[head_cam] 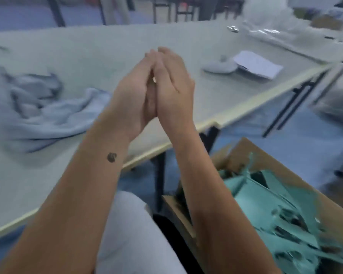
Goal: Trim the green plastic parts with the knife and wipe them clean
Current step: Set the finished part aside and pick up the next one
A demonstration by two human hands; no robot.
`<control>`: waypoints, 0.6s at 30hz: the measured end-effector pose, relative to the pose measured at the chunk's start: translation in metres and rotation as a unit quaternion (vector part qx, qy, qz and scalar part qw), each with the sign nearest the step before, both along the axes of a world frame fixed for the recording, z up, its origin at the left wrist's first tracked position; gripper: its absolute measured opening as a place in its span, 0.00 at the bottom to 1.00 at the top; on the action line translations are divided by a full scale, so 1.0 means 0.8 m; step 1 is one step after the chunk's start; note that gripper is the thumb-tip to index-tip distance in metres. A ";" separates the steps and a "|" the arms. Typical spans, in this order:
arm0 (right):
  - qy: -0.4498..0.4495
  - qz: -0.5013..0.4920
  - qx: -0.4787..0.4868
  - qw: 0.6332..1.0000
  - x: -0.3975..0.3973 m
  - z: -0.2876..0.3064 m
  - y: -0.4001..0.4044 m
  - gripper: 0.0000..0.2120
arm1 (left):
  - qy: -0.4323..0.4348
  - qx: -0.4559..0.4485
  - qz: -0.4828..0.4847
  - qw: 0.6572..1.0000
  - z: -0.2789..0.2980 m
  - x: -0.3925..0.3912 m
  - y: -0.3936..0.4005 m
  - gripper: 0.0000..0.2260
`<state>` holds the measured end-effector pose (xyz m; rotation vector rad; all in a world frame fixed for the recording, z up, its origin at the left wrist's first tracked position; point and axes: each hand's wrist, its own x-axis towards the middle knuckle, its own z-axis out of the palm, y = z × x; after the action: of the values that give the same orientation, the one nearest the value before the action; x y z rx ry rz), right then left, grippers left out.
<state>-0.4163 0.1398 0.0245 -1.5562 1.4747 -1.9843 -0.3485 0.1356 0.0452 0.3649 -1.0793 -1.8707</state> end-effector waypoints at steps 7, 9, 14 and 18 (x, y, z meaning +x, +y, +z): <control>0.186 0.232 0.066 0.952 0.206 0.021 -0.100 0.12 | -0.157 0.036 0.337 0.928 0.007 0.217 -0.062 0.14; 0.235 0.265 0.088 0.931 0.255 0.016 -0.122 0.11 | -0.167 0.068 0.372 0.911 -0.005 0.264 -0.077 0.15; 0.327 0.308 0.143 0.882 0.321 -0.017 -0.163 0.10 | -0.228 0.124 0.478 0.839 -0.045 0.323 -0.116 0.18; 0.320 0.317 0.132 0.883 0.322 -0.034 -0.165 0.13 | -0.223 0.123 0.485 0.837 -0.077 0.343 -0.122 0.13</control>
<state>-0.1590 0.0082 -0.0023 -2.2902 1.1051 -0.8995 -0.0744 0.0377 -0.0162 1.2839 -0.6939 -0.9920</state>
